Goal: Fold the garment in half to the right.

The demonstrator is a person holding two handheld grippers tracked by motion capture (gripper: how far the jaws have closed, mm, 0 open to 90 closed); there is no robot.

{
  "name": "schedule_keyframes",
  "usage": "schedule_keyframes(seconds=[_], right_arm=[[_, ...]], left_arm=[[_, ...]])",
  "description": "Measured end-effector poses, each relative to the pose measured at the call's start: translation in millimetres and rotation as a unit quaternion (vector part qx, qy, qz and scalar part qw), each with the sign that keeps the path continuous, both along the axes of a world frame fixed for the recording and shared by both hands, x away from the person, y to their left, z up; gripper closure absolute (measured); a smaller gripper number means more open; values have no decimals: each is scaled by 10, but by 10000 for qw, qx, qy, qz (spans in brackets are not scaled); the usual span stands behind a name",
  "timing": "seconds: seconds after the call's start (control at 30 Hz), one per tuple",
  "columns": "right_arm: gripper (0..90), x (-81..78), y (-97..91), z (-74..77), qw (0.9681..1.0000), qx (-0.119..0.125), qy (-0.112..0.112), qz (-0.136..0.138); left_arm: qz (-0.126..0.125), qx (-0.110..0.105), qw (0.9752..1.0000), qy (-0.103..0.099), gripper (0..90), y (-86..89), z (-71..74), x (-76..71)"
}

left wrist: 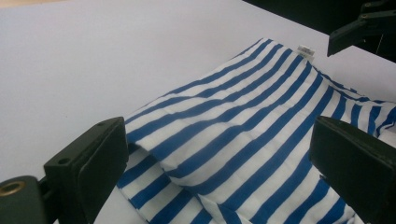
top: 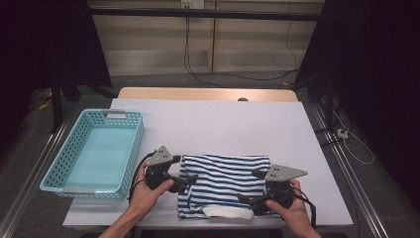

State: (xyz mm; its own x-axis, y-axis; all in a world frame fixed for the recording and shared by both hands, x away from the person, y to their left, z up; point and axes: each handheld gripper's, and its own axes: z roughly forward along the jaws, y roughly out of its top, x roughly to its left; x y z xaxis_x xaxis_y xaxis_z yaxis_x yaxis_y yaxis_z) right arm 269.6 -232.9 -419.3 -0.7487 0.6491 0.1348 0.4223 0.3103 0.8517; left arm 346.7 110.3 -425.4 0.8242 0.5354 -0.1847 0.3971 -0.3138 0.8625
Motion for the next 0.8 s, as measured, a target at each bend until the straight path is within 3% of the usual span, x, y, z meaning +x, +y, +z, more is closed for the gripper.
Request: schedule_keyframes(seconds=[0.33, 0.53, 0.63, 0.73, 0.8], right_arm=[[54, -102, 124, 46, 9996, -89, -229, 109], [57, -53, 280, 39, 9995, -130, -129, 265], [57, -40, 397, 39, 9989, -163, -98, 429], [60, -25, 507, 36, 9981, -215, -94, 568], [64, -21, 578, 30, 9976, -270, -58, 636]], left_arm=[[171, 189, 9996, -141, 59, -106, 39, 172], [230, 252, 9993, -175, 71, -189, 84, 400], [143, 396, 9989, -198, 71, -221, 126, 466], [234, 476, 9983, -233, 71, -248, 133, 539], [252, 454, 9985, -147, 82, -243, 102, 606]])
